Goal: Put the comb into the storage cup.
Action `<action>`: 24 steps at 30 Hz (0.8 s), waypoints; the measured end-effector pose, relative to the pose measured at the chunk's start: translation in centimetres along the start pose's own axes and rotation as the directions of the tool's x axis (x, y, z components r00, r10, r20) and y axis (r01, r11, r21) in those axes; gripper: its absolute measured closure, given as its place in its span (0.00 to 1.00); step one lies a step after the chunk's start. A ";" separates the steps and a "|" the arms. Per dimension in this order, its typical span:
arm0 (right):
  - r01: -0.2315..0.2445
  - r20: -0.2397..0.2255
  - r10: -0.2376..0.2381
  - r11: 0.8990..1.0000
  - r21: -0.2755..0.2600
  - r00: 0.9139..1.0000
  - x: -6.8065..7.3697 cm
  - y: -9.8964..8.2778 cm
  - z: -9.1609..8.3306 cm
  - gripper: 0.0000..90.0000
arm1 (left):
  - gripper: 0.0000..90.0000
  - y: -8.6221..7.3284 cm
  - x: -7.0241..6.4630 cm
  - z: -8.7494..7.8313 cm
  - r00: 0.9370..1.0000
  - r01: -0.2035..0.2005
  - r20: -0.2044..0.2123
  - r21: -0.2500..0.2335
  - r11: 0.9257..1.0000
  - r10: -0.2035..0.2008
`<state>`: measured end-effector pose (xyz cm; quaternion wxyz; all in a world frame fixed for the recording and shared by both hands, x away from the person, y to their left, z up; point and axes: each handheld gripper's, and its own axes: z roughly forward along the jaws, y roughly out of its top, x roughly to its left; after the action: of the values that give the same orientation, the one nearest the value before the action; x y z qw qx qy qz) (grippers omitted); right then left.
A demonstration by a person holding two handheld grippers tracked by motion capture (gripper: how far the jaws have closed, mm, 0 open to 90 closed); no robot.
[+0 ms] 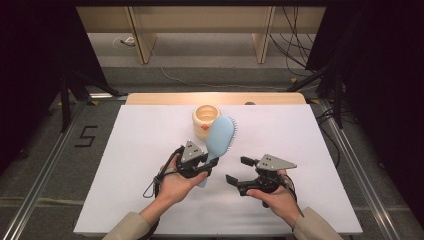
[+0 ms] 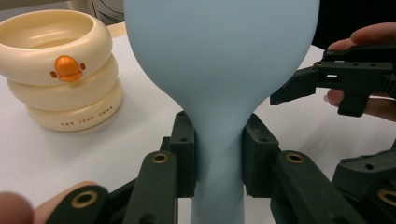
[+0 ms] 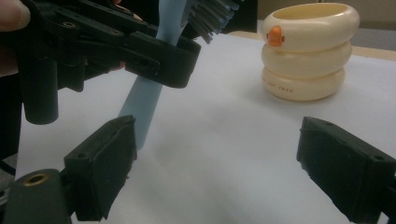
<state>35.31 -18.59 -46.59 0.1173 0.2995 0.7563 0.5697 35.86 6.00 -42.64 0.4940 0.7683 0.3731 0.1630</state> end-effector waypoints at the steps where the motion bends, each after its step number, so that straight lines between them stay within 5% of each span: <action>1: -0.001 0.000 0.001 1.000 0.001 1.000 0.0 0.0 0.0 0.14 | 0.77 0.0 0.0 0.0 1.000 0.001 0.000 0.000 1.000 -0.001; 24: -0.002 -0.024 0.002 1.000 0.018 1.000 0.6 -0.2 1.1 0.14 | 0.77 0.1 -0.6 0.3 1.000 0.002 0.005 -0.014 1.000 -0.002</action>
<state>35.32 -17.41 -46.98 0.1048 0.2945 0.7625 0.5665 35.72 5.30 -42.59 0.5003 0.7648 0.3717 0.1633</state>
